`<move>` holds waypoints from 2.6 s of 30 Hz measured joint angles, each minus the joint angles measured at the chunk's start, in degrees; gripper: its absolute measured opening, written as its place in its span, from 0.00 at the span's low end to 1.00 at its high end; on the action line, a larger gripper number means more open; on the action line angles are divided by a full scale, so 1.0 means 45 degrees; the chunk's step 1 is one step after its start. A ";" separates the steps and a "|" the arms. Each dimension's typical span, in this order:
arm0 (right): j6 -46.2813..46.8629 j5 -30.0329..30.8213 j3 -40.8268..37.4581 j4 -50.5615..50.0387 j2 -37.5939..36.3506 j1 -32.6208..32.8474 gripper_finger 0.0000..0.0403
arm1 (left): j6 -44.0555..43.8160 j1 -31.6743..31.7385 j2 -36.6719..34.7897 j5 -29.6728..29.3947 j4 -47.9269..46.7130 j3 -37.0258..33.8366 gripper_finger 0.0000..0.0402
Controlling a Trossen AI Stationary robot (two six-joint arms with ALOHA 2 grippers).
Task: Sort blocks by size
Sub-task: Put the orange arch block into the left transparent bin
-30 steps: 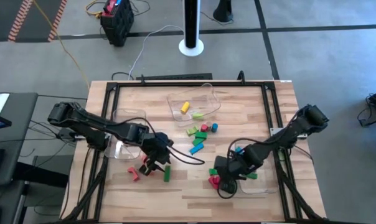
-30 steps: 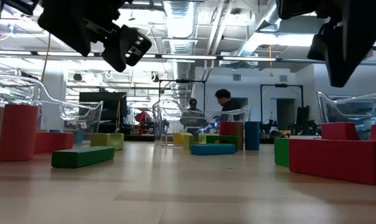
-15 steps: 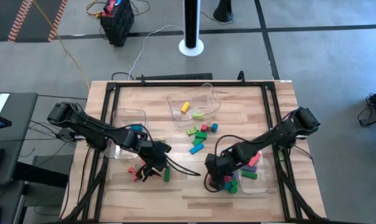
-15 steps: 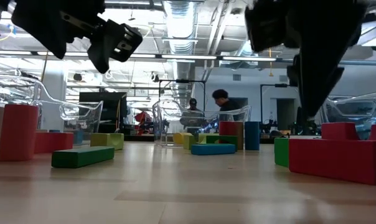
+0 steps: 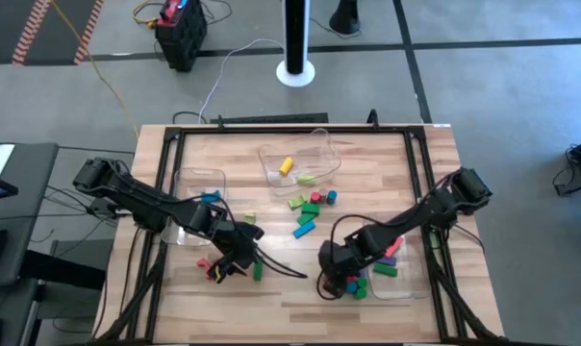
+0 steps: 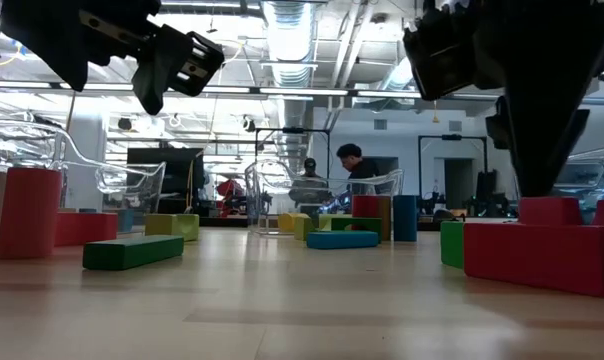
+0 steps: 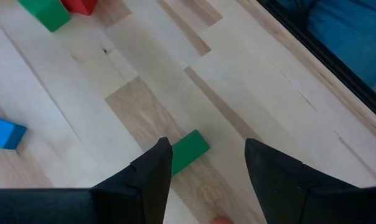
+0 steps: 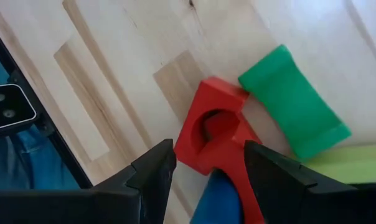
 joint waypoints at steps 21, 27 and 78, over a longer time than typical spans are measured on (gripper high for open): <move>0.1117 -0.0203 0.0284 -0.0547 0.0687 0.0199 0.49 | -0.0167 -0.0685 0.0035 -0.0014 0.0701 -0.0005 0.49; 0.0970 -0.0194 0.0683 -0.1676 0.0801 0.0165 0.48 | -0.0308 -0.0897 0.0035 -0.0199 0.0811 -0.0010 0.49; 0.0690 0.0749 0.0957 -0.0762 0.1411 0.0267 0.47 | -0.0776 -0.1491 0.0035 -0.0957 0.1174 -0.0010 0.49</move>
